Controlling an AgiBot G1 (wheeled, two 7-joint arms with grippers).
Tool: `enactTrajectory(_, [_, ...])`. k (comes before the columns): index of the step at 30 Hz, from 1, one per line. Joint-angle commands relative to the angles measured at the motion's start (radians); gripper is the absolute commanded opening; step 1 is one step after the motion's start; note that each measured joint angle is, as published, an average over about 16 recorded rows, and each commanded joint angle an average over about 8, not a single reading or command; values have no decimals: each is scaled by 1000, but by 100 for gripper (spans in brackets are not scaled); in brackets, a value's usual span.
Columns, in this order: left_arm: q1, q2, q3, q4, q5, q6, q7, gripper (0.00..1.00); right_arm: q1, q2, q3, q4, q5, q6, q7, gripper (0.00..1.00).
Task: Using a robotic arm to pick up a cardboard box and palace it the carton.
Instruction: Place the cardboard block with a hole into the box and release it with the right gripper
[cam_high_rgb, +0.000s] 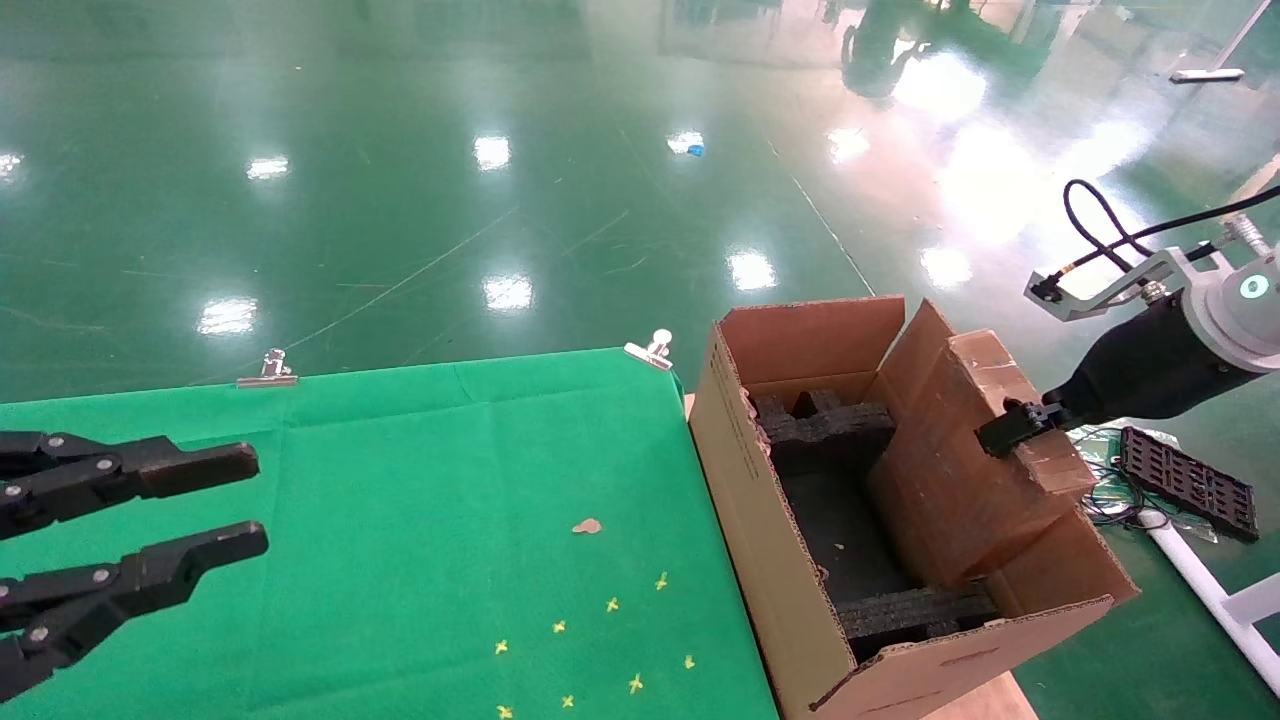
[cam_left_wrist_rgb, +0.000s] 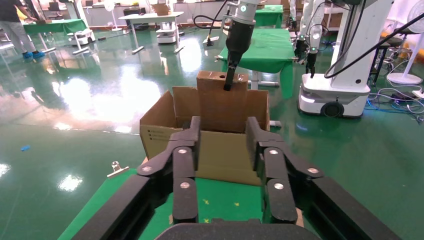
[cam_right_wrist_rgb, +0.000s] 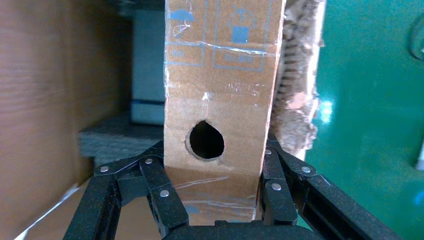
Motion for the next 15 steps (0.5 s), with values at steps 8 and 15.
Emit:
enactTrajectory(8, [0,0,1,0,0,0,0,100,-107,-56,1,-99,10,73,-19,0])
enactTrajectory(15, [0,0,1,0,-1,0,0,100,-202,-102,13,-153,33,141,-38,0])
